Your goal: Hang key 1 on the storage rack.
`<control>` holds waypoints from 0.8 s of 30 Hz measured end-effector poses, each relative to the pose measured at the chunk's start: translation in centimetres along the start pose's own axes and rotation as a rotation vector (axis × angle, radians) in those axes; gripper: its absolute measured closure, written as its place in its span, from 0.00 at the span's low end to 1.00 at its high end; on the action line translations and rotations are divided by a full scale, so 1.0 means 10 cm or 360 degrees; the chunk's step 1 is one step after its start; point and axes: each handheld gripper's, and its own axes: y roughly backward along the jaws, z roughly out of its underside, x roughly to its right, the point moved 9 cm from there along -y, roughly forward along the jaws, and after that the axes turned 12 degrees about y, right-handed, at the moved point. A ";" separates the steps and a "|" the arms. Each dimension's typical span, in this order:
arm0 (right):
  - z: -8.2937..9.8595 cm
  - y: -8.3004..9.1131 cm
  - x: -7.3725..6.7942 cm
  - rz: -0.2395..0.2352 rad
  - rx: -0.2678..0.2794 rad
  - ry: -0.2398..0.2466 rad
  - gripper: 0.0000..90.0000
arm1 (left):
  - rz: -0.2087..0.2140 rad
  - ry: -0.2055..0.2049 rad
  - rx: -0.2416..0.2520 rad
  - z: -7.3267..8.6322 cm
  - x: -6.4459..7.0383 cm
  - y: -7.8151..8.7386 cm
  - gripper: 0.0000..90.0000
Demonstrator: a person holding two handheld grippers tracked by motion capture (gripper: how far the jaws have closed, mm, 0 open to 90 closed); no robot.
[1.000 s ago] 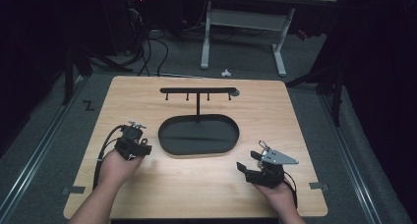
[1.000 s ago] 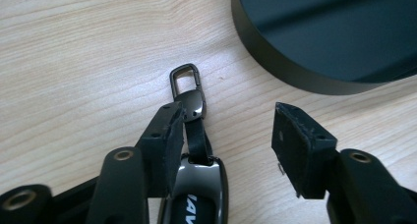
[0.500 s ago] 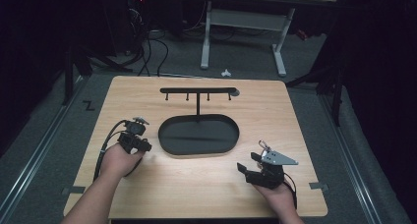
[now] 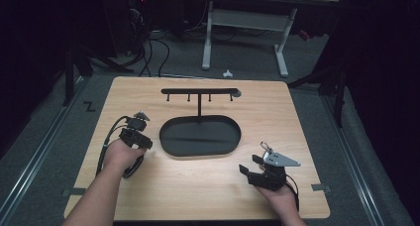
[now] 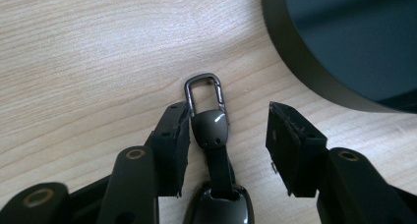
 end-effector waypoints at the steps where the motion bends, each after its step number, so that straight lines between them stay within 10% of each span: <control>1: 0.00 0.00 0.00 0.0000 0.0000 0.0000 0.35 | 0.0000 0.0000 0.0000 0.00 0.00 0.00 0.58; 14: 0.01 0.00 0.02 0.0014 -0.0002 -0.0004 0.36 | -0.0022 0.0087 -0.0044 -0.04 -0.07 -0.19 0.62; 24: 0.01 0.00 0.02 0.0013 -0.0003 -0.0010 0.36 | -0.0081 0.0029 -0.0062 -0.01 -0.03 -0.19 0.69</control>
